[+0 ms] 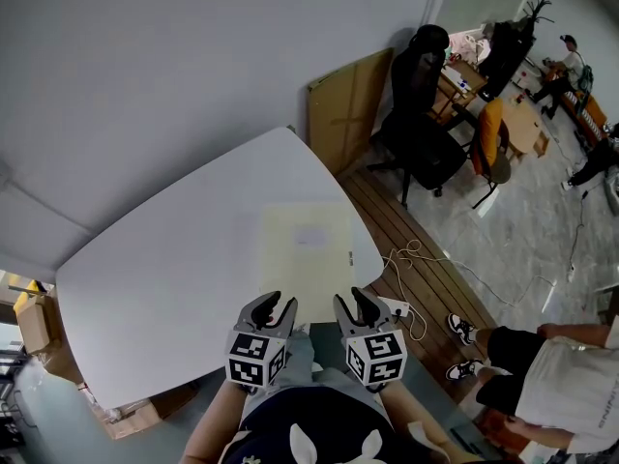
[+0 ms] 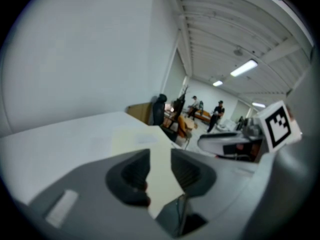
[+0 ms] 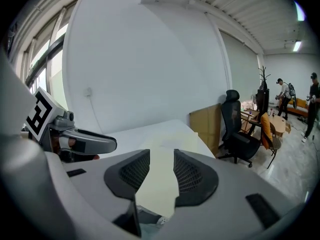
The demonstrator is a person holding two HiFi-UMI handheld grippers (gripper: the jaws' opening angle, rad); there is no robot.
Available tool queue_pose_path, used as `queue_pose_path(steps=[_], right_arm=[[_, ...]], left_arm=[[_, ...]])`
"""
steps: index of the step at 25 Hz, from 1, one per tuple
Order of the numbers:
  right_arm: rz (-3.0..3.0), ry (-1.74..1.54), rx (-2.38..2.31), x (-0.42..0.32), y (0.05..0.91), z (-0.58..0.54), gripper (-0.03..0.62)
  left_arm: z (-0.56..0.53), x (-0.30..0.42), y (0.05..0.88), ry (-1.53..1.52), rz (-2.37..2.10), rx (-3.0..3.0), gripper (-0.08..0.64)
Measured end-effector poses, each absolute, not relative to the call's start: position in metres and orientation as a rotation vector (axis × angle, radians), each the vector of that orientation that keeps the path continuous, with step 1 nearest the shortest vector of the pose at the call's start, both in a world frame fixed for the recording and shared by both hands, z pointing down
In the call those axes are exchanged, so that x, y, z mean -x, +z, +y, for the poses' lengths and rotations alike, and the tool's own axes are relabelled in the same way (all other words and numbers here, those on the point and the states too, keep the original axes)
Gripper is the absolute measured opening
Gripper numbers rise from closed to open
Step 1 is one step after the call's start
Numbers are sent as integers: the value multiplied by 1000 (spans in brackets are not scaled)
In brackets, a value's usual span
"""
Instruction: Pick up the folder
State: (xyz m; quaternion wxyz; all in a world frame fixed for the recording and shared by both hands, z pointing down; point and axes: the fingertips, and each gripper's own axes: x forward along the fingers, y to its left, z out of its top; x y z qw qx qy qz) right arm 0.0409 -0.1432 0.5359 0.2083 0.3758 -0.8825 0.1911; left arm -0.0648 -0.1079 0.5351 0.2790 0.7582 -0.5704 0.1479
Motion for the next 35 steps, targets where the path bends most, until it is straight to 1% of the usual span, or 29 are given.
queue_pose_path(steps=[3, 14, 22, 30, 35], right_arm=[[-2438, 543, -1032, -38, 541, -146, 145], [-2375, 634, -1020, -39, 562, -159, 202], [-2330, 678, -988, -38, 578, -168, 228], [-2291, 715, -970, -38, 592, -173, 238], [-2267, 735, -964, -39, 600, -176, 244]], left_arm=[[-112, 69, 539, 407, -1521, -2023, 126], [-123, 81, 558, 451, -1477, -1987, 175], [-133, 86, 572, 480, -1431, -1973, 207], [-136, 94, 589, 504, -1416, -1935, 210], [-137, 100, 599, 524, -1411, -1903, 224]])
